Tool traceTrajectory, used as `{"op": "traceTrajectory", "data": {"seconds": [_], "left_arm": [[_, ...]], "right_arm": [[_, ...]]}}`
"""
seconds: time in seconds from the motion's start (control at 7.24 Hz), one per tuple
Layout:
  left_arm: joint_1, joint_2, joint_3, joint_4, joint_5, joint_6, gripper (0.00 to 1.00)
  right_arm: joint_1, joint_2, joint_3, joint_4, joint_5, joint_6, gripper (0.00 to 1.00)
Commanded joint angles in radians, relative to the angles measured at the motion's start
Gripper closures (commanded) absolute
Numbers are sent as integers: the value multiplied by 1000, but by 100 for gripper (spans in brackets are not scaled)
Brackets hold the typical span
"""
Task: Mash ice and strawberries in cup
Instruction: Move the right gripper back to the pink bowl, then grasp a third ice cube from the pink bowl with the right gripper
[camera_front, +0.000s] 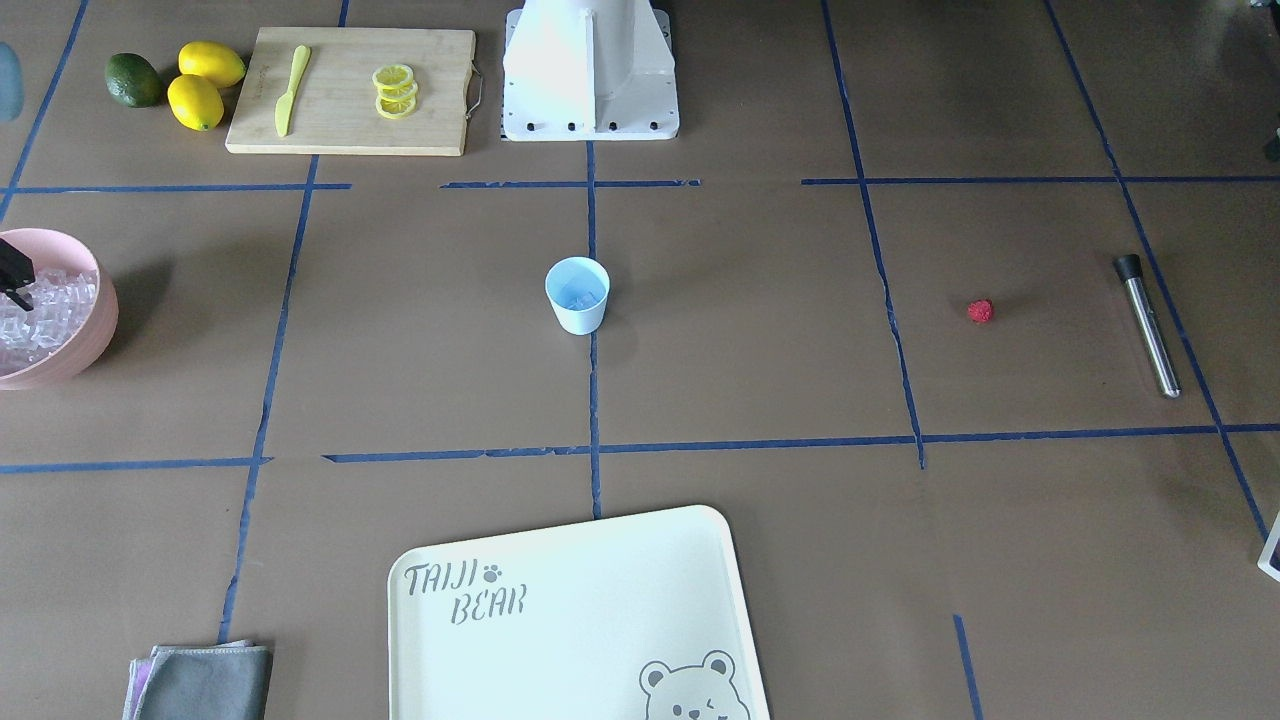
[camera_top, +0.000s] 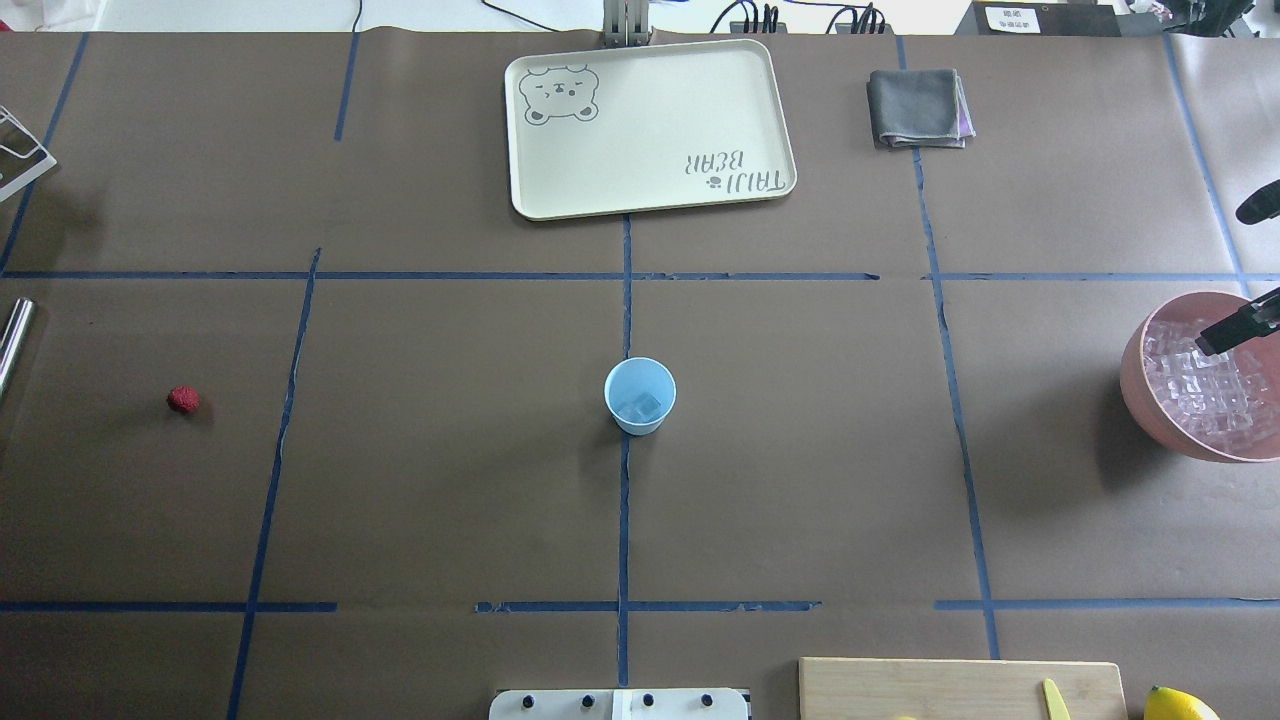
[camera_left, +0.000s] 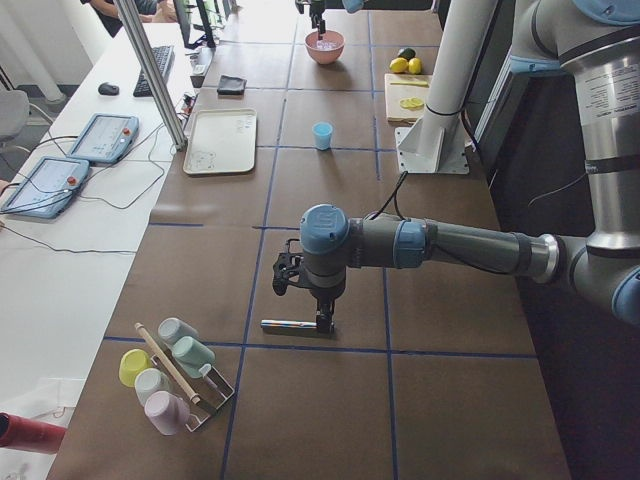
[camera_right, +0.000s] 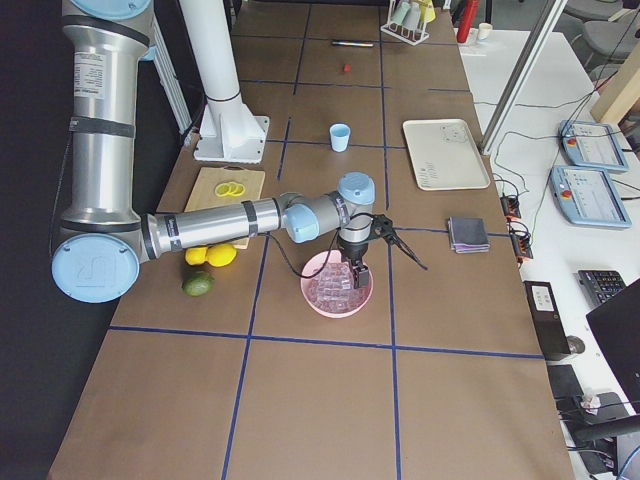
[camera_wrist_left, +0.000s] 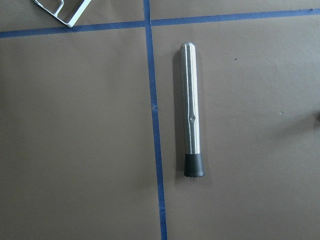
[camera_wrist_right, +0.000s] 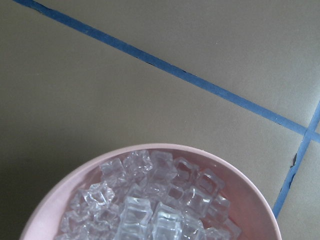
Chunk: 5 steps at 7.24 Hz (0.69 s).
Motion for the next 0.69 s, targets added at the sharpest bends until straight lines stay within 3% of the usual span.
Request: {"op": "traceTrajectory", "data": {"seconds": [0.0,0.55], "left_arm": [[0,0,1,0,0,0,0],[0,-1,1,-1,0,0,0]], "right_arm": [[-7,14,-28,1,-2,-22,0],[-40,19,-58,3,5,0,0]]}}
